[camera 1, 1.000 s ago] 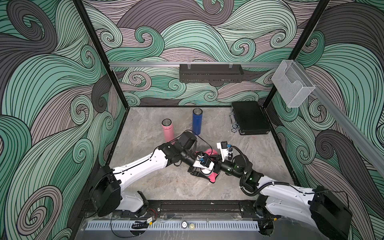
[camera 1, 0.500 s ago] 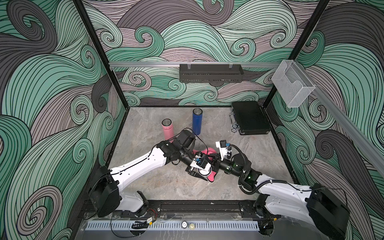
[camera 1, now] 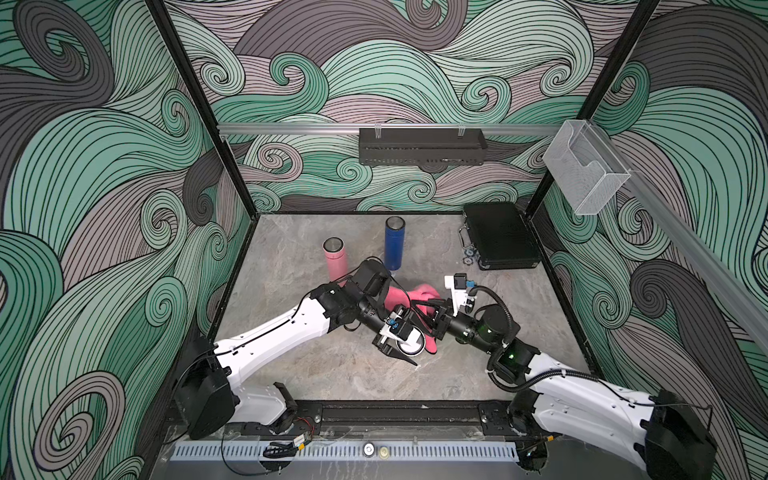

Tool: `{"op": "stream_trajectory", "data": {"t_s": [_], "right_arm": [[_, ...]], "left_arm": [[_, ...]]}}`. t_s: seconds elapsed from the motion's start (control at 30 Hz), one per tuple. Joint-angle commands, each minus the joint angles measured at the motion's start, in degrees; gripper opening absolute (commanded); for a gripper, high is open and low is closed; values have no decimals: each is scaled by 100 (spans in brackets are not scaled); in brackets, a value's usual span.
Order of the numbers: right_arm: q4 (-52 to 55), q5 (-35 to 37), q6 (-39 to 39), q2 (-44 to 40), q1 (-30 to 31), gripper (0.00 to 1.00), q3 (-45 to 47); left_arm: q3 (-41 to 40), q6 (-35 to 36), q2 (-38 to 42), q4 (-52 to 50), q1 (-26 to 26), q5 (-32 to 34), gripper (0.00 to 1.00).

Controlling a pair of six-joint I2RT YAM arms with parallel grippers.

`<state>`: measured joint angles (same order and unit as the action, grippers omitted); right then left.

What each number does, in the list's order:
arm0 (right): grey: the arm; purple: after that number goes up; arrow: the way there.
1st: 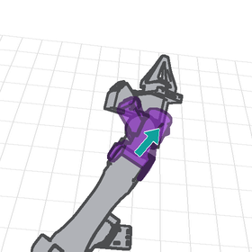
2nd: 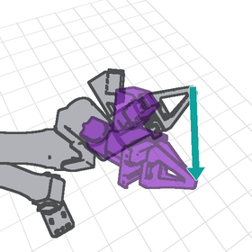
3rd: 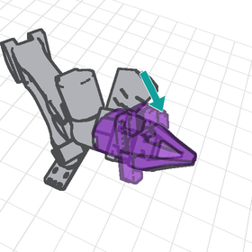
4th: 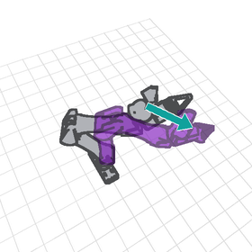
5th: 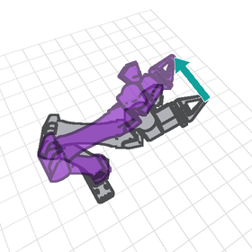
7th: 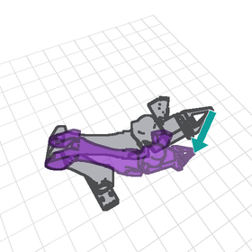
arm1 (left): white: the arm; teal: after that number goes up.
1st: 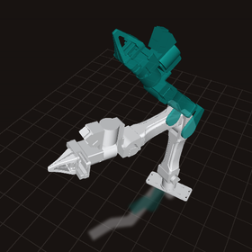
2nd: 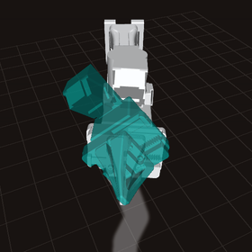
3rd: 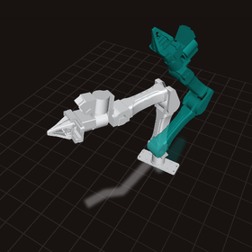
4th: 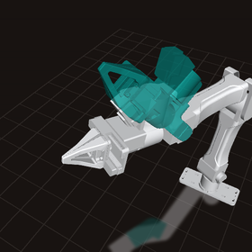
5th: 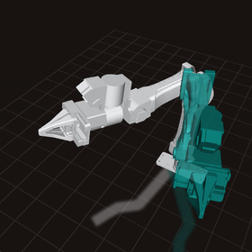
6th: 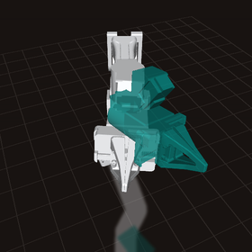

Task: Wipe the surface of the thermos
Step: Wipe the dirt from the surface of the thermos.

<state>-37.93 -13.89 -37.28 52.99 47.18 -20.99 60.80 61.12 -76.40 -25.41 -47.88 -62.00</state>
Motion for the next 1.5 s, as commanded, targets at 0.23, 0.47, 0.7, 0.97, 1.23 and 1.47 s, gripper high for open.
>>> {"op": "stream_trajectory", "data": {"t_s": [0.23, 0.47, 0.7, 0.97, 1.23, 1.47], "right_arm": [[-401, 156, -52, 834, -24, 0, 420], [328, 9, 185, -26, 134, 0, -203], [322, 488, 218, -6, 327, 0, 76], [-91, 443, 71, 532, 246, 0, 256], [840, 869, 493, -367, 512, 0, -330], [471, 1362, 288, 259, 503, 0, 10]], "left_arm": [[134, -125, 37, 295, 29, -251, 0], [101, -144, 108, 359, 24, -200, 0], [65, -238, 108, 526, 26, -64, 0], [30, -532, 141, 787, 27, 117, 0], [-543, -2517, 423, 2585, 7, 1160, 0], [-775, -4280, 847, 3240, -81, 2691, 0]]}}
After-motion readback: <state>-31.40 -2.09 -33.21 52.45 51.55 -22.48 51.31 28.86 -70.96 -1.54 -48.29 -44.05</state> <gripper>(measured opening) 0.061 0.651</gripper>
